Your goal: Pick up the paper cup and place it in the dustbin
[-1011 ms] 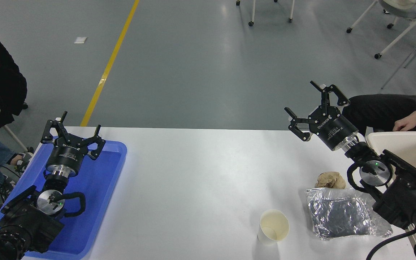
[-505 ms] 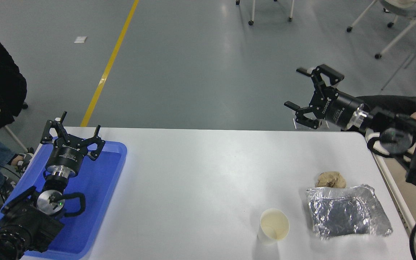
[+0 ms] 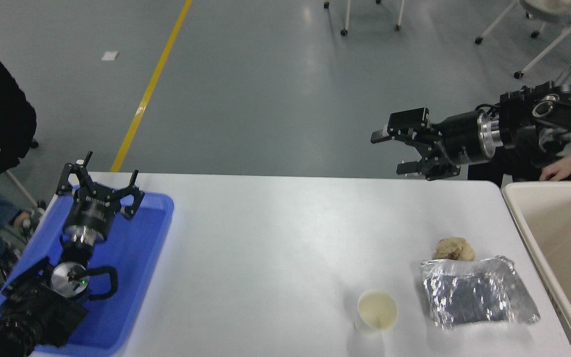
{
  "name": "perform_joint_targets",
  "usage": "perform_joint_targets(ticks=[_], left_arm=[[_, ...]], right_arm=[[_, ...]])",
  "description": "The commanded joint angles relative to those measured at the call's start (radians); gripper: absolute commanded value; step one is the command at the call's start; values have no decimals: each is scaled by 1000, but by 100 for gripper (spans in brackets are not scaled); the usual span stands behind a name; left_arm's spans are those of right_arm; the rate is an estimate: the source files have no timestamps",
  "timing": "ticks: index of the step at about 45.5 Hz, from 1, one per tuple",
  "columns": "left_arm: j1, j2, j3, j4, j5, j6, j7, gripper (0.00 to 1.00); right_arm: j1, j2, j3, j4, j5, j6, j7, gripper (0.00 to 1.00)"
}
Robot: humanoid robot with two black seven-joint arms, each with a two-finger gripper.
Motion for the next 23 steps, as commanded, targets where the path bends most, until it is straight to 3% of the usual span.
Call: perform_joint_targets(ticks=[1, 17, 23], left_arm=[[0, 0, 0, 0, 0, 0, 0, 100], [0, 0, 0, 0, 0, 0, 0, 100], [0, 1, 0, 0, 0, 0, 0, 100]], right_arm=[[290, 116, -360, 195, -83, -17, 0, 100], [496, 259, -602, 379, -62, -3, -11, 100], [587, 299, -671, 446, 20, 9, -11, 100]])
